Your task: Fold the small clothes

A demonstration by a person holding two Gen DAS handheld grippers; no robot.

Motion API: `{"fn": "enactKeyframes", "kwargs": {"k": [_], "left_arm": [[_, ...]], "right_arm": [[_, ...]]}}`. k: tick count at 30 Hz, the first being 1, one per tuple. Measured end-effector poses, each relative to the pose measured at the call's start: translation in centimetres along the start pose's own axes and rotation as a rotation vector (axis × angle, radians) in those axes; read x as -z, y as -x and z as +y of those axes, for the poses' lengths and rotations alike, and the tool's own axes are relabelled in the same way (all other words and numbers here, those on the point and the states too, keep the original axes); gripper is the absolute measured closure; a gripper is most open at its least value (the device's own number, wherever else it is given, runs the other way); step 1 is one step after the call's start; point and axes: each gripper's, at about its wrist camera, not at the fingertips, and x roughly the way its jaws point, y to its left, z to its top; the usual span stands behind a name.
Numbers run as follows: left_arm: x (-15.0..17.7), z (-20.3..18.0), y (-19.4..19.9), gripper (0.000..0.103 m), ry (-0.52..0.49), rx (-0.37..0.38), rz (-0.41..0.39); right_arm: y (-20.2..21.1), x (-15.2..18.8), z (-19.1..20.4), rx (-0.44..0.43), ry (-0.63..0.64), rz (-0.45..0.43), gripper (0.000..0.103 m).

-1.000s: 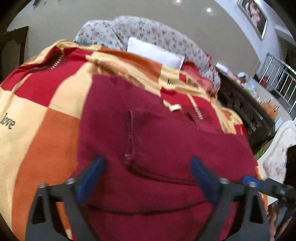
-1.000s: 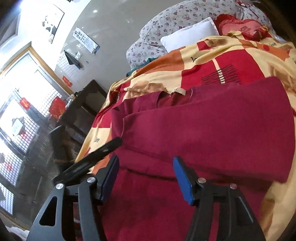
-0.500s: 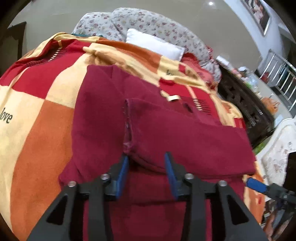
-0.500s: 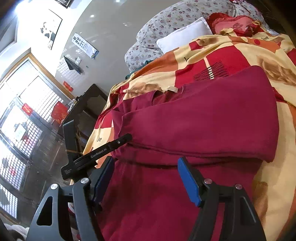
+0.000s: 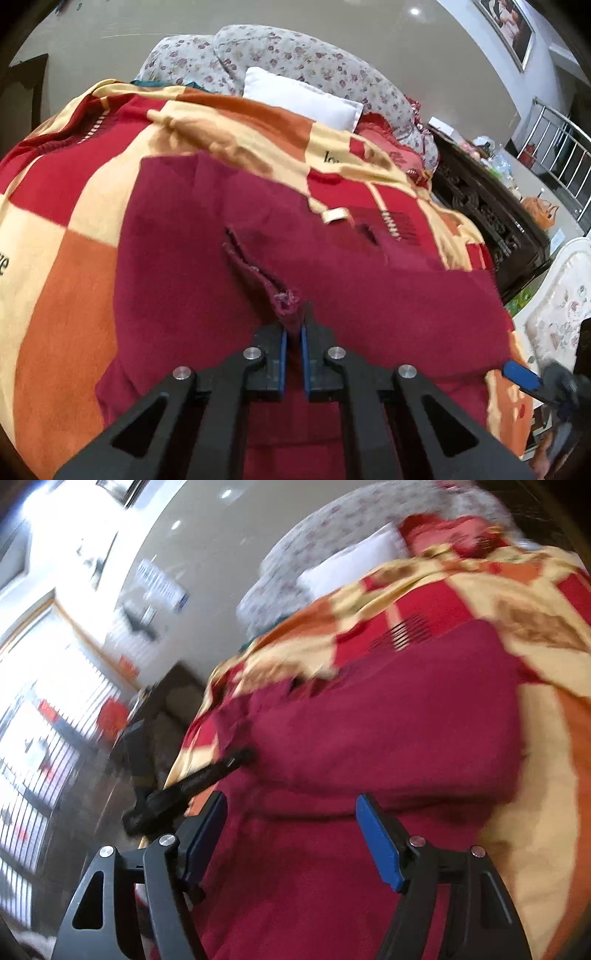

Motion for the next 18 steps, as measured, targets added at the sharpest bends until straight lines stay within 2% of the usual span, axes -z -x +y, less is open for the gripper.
{"fn": "enactKeyframes", "kwargs": {"k": [2,4,7,11,13,15,18], "left_arm": [[-0.8,-0.2,1.5,0.098,0.005,0.000,-0.033],[-1.4,0.1,3.4,0.098,0.000,-0.010,-0.071],[-1.0,2.0,6.0,0.098,0.008,-0.047,-0.093],[0.7,4.0,4.3,0.098,0.005,-0.119,-0.045],[1.3,4.9,2.9,0.098,0.018,-0.127,-0.011],[1.7,4.9,1.7,0.097,-0.003,-0.151,0.021],[2.0,4.6,1.8,0.097,-0.022,-0.156,0.009]], "right_arm": [[1.0,-0.9,-1.4,0.060,-0.072,-0.059,0.026],[1.3,-1.4,-2.2,0.082,-0.108,-0.073,0.026],[1.4,-2.0,-1.6,0.123,-0.065,-0.072,0.026],[0.3,-2.6,-1.1,0.177,-0.008,-0.052,0.026],[-1.5,-2.7,-1.9,0.216,-0.013,0.002,0.026],[-3.0,-2.6,-3.1,0.273,-0.032,0.062,0.036],[-2.5,-2.6,-3.4,0.287,-0.033,0.068,0.041]]}}
